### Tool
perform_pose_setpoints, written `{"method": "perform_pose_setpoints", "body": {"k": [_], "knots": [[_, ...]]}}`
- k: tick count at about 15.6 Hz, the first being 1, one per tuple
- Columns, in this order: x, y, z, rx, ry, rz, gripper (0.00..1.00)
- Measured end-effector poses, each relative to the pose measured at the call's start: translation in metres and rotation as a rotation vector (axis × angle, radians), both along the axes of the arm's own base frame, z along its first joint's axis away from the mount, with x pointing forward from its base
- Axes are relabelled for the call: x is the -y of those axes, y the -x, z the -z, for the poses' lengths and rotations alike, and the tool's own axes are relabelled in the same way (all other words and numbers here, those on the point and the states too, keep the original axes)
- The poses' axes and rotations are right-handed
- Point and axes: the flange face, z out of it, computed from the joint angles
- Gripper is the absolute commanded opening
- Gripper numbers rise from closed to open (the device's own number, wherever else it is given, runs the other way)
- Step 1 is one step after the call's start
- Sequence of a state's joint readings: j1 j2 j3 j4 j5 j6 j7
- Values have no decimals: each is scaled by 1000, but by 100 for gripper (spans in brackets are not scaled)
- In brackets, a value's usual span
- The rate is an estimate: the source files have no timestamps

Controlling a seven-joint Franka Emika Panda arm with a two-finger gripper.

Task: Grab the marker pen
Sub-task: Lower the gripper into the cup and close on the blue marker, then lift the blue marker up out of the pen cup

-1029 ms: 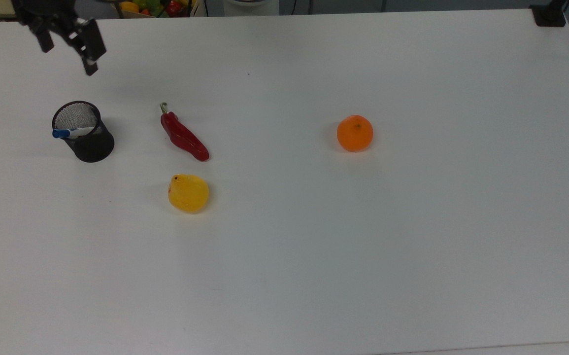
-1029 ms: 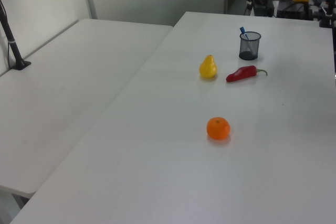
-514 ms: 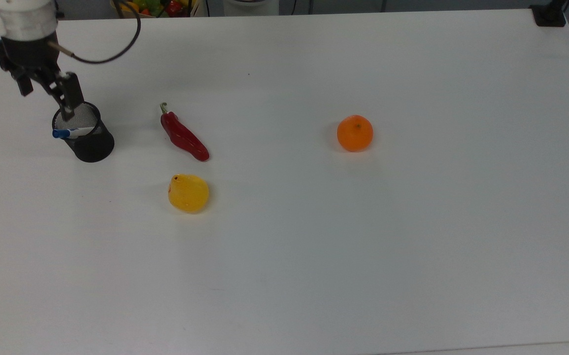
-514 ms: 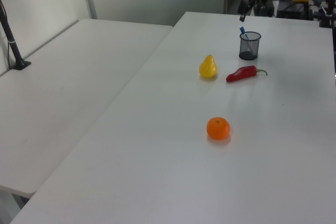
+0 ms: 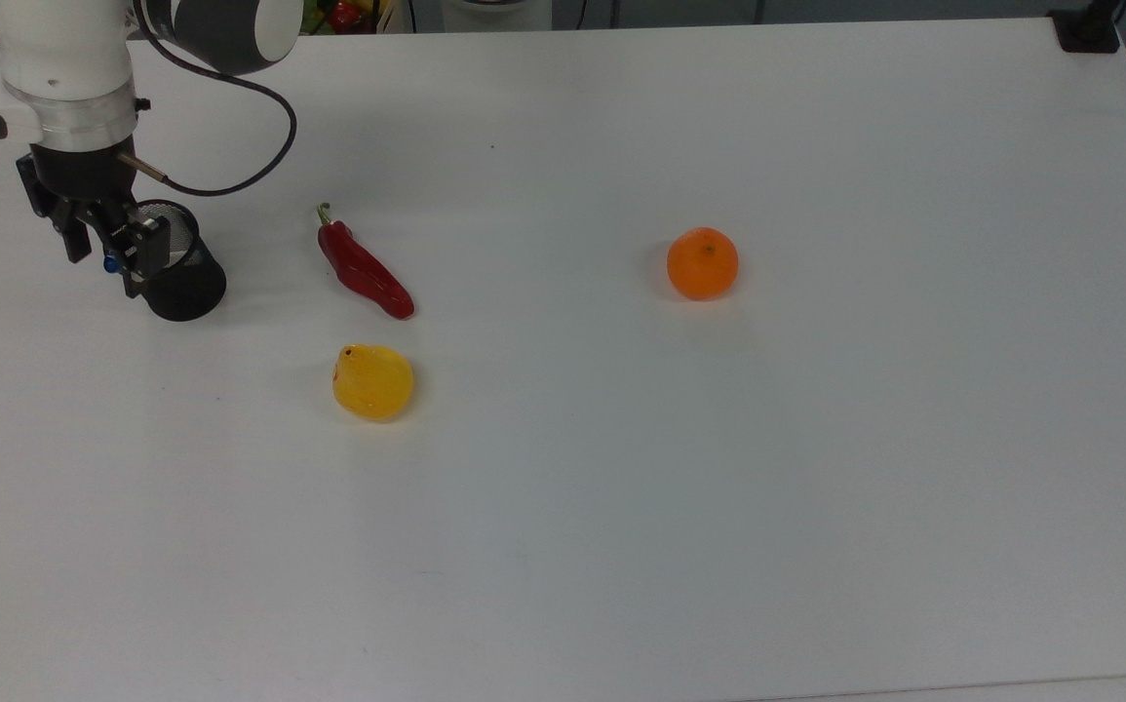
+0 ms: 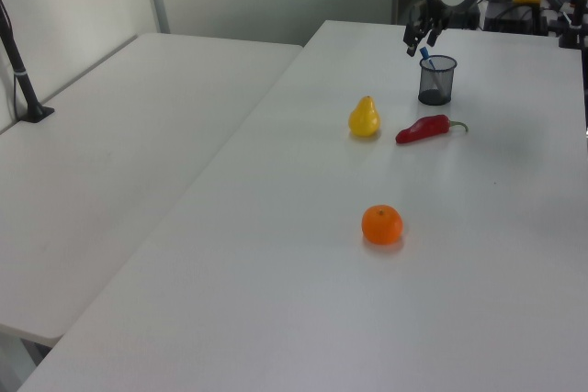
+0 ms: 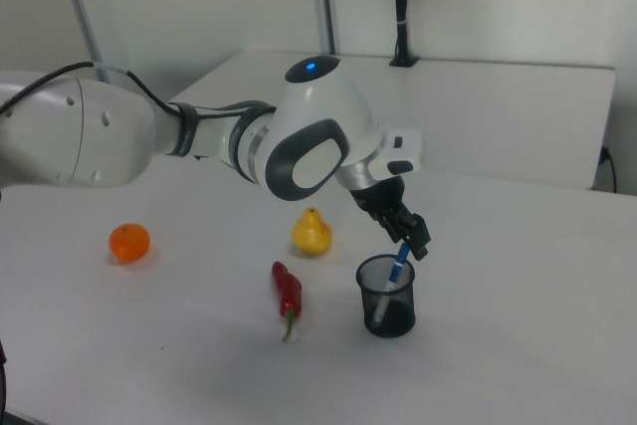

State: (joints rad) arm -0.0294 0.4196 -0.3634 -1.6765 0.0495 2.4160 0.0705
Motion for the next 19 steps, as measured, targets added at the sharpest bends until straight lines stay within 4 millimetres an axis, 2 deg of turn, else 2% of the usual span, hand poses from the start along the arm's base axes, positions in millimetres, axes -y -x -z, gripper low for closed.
{"method": "perform_pose_setpoints", "body": {"k": [2, 3, 8, 13, 16, 19], "knots": [[0, 0, 0, 1, 0, 0, 21], [0, 0, 0, 1, 0, 0, 17], [0, -1, -2, 4, 1, 0, 7], [0, -3, -9, 16, 4, -1, 7], [2, -3, -33, 56, 12, 0, 7], [5, 3, -82, 133, 23, 4, 7]]}}
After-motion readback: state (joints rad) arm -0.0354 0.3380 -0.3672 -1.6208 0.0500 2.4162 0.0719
